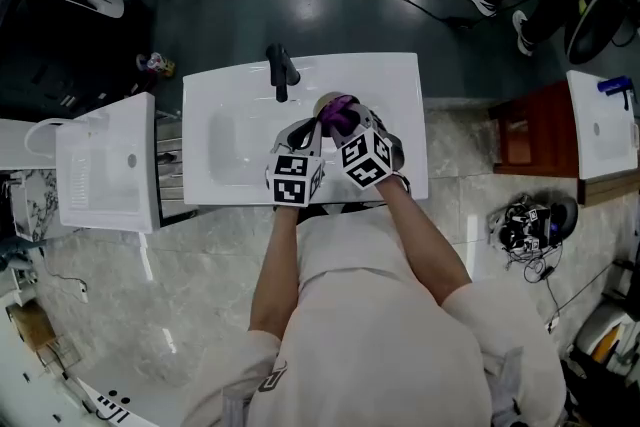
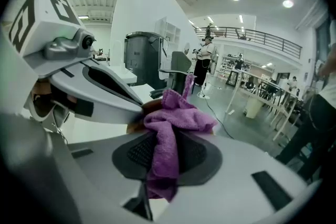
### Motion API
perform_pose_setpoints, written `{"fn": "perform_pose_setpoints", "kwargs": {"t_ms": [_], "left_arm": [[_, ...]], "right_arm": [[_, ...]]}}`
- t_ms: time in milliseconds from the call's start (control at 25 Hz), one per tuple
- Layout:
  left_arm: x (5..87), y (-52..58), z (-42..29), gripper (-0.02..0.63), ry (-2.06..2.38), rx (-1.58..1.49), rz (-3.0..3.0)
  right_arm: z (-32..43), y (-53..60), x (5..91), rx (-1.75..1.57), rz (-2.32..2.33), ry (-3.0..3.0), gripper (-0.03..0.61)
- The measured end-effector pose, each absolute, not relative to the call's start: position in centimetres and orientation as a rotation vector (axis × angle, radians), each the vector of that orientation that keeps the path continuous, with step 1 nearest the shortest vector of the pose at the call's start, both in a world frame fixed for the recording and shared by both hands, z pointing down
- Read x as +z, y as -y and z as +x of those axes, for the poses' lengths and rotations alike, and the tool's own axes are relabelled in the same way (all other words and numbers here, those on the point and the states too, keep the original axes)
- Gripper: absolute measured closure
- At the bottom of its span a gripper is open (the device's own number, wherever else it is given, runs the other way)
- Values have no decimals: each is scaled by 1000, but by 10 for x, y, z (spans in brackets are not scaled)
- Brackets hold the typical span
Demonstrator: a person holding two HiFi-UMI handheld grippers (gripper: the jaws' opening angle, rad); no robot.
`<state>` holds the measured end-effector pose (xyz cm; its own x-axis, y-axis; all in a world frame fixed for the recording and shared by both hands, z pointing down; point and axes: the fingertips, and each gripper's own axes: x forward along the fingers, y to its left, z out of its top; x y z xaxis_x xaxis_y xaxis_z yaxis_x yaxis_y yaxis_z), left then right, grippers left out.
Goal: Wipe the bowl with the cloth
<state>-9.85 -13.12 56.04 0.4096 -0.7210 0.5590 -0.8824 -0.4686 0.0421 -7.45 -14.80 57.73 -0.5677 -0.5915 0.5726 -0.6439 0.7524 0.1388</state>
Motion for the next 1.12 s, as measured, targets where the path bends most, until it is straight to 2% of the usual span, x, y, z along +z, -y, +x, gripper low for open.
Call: {"fn": "perform_pose_setpoints", "kwargs": {"t_ms": [400,800,1120], "left_arm": [[555,132,-109,597,1439,637,2321],[558,132,-125,598,1512,660,2294],[559,131,-122,598,1477,615,2270]], "right_arm": [[-54,158,585,167,991,2269,488],[-88,118,615,193,615,2244,486],[-107,102,600,93,457,2350,488]]}}
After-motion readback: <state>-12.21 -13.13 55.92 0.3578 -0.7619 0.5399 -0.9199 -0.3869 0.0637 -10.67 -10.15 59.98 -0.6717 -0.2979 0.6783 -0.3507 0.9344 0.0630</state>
